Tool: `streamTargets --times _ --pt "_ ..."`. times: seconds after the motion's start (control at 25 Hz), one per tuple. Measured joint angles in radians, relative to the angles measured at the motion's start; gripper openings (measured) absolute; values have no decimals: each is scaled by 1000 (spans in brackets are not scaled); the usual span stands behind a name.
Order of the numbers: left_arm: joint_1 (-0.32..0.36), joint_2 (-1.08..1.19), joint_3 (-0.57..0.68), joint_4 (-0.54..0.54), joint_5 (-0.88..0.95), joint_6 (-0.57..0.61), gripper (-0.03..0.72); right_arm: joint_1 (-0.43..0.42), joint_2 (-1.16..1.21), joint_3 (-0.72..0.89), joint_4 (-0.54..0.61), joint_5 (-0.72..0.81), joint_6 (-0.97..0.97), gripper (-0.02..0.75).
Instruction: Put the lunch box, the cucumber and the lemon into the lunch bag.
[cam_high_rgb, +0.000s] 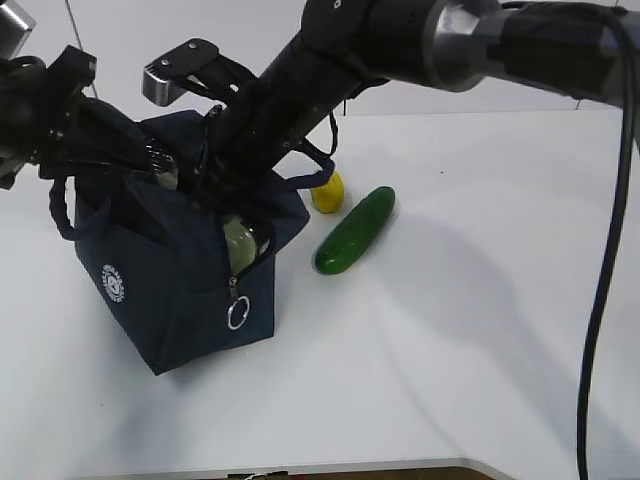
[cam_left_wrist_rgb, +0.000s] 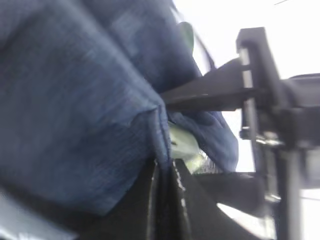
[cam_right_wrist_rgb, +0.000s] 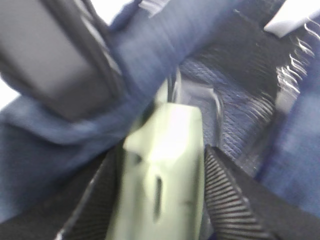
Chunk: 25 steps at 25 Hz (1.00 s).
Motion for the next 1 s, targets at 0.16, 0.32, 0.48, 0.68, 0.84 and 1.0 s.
streamTargets --times 0.16,0.32,0.48,0.68,0.84,1.0 --pt "0 0 0 2 -4 0 -1 0 0 -43 -16 40 0 425" --pt "0 0 0 8 -7 0 -2 0 0 -80 -17 73 0 447" --pt "0 0 0 14 -11 2 -2 0 0 -90 -7 69 0 531" --pt "0 0 0 16 -13 4 -2 0 0 -90 -6 63 0 554" --pt "0 0 0 25 -18 4 -2 1 0 -115 -61 80 19 555" --pt "0 0 0 44 -27 4 -2 4 -14 -171 -139 132 130 554"
